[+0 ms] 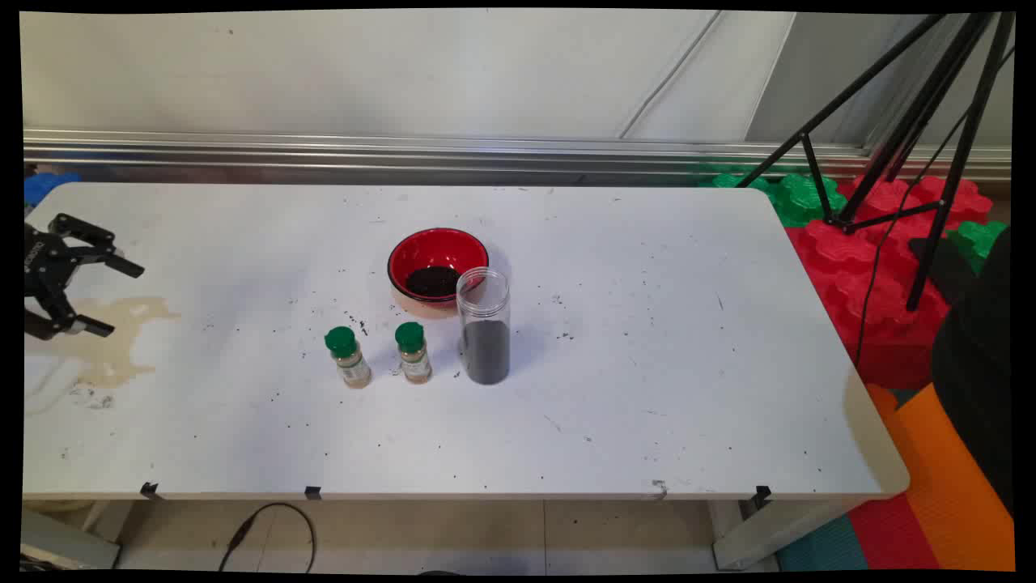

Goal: Pick up the black seasoning powder from the table

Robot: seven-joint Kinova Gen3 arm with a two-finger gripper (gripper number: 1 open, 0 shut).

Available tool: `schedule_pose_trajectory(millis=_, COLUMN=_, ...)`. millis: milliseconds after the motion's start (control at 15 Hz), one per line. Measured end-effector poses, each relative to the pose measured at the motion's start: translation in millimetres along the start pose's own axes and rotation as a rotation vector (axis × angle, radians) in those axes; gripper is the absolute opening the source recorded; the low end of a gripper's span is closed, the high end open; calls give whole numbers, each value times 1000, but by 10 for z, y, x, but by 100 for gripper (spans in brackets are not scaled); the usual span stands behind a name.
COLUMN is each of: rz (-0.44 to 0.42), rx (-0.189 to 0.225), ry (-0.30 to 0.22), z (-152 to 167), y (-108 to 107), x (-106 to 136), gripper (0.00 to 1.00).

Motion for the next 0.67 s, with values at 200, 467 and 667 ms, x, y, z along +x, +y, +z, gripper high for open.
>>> schedule_pose_trajectory(millis=200, rz=-16, rx=-6, ry=25, z=38, y=0, x=159, gripper=100)
schedule_pose_trajectory(millis=467, rz=-35, rx=-13, ry=67, z=124, y=8, x=424, gripper=100)
schedule_pose_trajectory(millis=667, rz=-44, rx=-17, ry=93, z=204, y=9, x=605, gripper=100)
